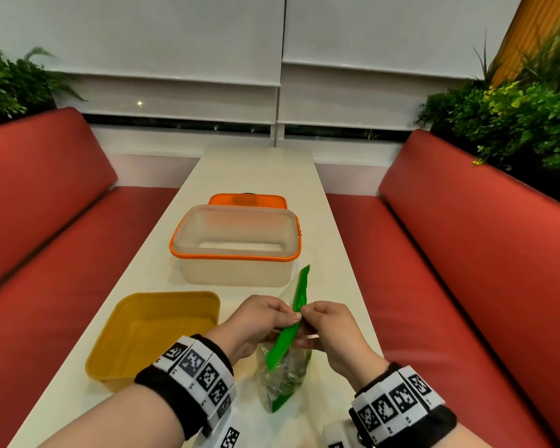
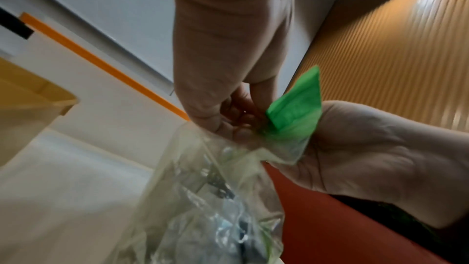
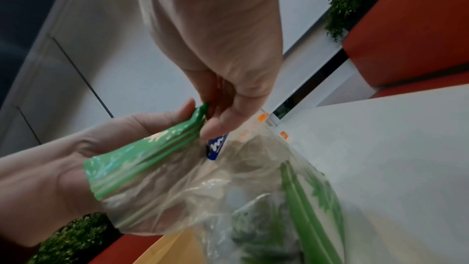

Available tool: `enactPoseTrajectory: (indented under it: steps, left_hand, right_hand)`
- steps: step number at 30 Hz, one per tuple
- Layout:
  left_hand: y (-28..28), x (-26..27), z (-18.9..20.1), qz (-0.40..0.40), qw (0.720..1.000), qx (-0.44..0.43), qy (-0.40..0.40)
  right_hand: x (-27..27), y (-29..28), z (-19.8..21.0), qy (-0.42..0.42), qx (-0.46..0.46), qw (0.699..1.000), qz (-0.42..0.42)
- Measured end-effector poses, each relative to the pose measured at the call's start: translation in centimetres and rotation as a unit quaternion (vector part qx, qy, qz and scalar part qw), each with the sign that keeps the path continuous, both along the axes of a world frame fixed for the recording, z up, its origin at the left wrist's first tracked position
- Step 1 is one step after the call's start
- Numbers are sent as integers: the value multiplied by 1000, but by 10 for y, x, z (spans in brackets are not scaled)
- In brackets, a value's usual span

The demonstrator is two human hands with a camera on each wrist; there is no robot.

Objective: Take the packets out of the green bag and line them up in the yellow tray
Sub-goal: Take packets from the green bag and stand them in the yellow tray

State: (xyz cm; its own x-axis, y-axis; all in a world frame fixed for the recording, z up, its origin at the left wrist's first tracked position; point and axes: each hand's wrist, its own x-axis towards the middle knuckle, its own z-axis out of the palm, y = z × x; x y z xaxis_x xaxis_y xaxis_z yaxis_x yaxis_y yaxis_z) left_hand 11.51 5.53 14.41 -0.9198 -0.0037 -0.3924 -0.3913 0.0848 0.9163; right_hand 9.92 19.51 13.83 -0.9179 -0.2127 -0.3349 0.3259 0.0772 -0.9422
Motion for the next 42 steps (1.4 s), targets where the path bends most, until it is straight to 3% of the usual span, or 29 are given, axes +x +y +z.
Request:
enactPoseTrajectory:
  steps: [8, 16, 22, 25, 28, 33, 35, 37, 39, 42]
  left_hand:
    - [0, -2, 5, 53, 994, 85, -38]
    - [2, -1, -1, 102, 994, -4, 24]
    - [3, 6, -7, 105, 991, 88, 0]
    - [-9, 3, -7, 144, 974, 175, -6]
    - [-22, 1, -2, 151, 964, 220, -11]
    - [-30, 8, 5, 98, 963, 251, -32]
    - [-38, 13, 7, 76, 977, 192, -45]
    - [-44, 18, 9, 21, 998, -39, -38]
    - [-42, 17, 17, -12, 970, -241, 17]
    - [-26, 5, 25, -13, 921, -353, 167]
  right_hand:
    - [0, 1, 3, -6, -25, 1000, -6]
    - [-1, -5, 4, -6, -12, 1000, -17]
    - [2, 6, -4, -30, -102, 994, 13]
    - [-2, 19, -9, -71, -187, 980, 3]
    - [-5, 28, -9, -86, -214, 973, -5]
    - [-12, 34, -3, -91, -289, 948, -103]
    - [-16, 37, -3, -90, -299, 942, -121]
    - [-16, 33, -2, -78, -261, 956, -106]
    - [-15, 25, 3, -58, -204, 974, -78]
    - [-12, 12, 10, -8, -76, 997, -24]
